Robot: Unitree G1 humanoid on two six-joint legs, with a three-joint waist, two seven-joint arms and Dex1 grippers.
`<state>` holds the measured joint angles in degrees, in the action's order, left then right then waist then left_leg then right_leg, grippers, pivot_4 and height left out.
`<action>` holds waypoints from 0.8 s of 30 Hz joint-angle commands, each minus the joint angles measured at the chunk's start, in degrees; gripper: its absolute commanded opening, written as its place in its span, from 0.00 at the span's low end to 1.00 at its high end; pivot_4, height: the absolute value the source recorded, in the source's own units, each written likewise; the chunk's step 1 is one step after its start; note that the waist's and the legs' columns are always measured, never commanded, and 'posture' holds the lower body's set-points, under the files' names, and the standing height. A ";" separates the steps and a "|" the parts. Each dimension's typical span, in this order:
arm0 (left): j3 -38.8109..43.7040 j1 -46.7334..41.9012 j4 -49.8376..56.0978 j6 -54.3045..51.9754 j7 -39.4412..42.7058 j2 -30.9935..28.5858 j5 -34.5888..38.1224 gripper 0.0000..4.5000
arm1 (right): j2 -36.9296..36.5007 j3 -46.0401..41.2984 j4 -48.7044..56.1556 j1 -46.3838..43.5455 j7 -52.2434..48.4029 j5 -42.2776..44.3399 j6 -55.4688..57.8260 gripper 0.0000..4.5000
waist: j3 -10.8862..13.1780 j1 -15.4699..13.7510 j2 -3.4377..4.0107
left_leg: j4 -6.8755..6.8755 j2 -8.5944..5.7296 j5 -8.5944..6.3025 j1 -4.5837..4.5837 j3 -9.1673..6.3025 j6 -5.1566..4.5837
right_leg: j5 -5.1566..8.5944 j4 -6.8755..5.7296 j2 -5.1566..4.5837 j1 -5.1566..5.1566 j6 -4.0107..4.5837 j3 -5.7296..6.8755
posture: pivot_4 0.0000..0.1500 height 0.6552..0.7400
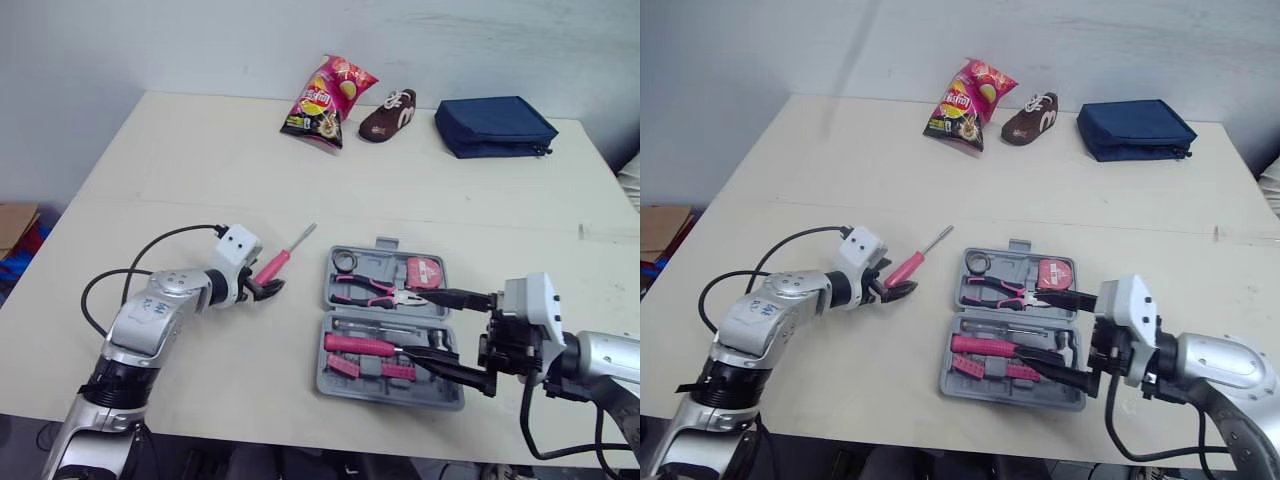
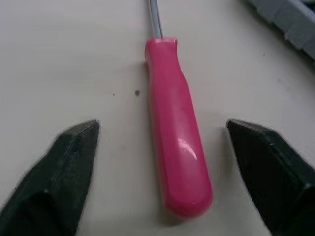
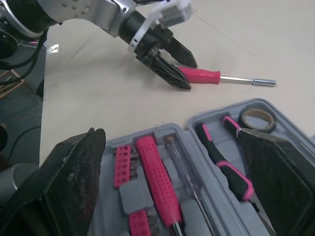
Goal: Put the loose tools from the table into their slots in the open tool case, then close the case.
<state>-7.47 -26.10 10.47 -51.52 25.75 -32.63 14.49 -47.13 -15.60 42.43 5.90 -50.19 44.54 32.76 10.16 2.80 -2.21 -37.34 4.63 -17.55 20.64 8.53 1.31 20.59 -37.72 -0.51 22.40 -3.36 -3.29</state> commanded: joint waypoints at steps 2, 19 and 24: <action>-1.22 0.84 -1.11 3.17 -0.16 0.74 -2.75 0.41 | -0.08 0.54 1.65 -1.03 2.61 0.50 0.88 1.00 | 0.00 -0.29 0.00 | 0.00 0.00 0.01 0.00 0.00 -0.01 | 0.00 -0.01 0.00 -0.01 0.00 0.00 | 1.00 1.00; -7.59 -1.33 24.11 5.90 30.55 -12.46 12.32 0.13 | -14.60 -16.89 2.74 8.85 -7.85 7.97 12.24 1.00 | -0.01 -1.25 0.01 | 0.02 0.00 0.00 0.43 -0.05 -0.06 | 0.04 0.24 -0.03 0.19 0.00 0.06 | 1.00 1.00; -17.38 -4.70 25.36 1.97 33.33 -11.86 11.17 0.13 | -16.69 -21.28 1.85 12.48 -12.13 8.11 14.31 1.00 | 0.00 -1.03 0.00 | -0.12 -0.01 0.05 0.36 -0.10 -0.12 | -0.03 0.18 0.07 0.11 -0.08 0.01 | 1.00 1.00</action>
<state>-22.30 -29.01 33.63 -48.34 58.37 -44.77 26.40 -62.90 -34.77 44.29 18.25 -60.86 51.47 46.42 10.16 1.78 -2.21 -37.45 4.62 -17.45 21.00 8.41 1.16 20.52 -37.56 -0.42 22.50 -3.46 -3.31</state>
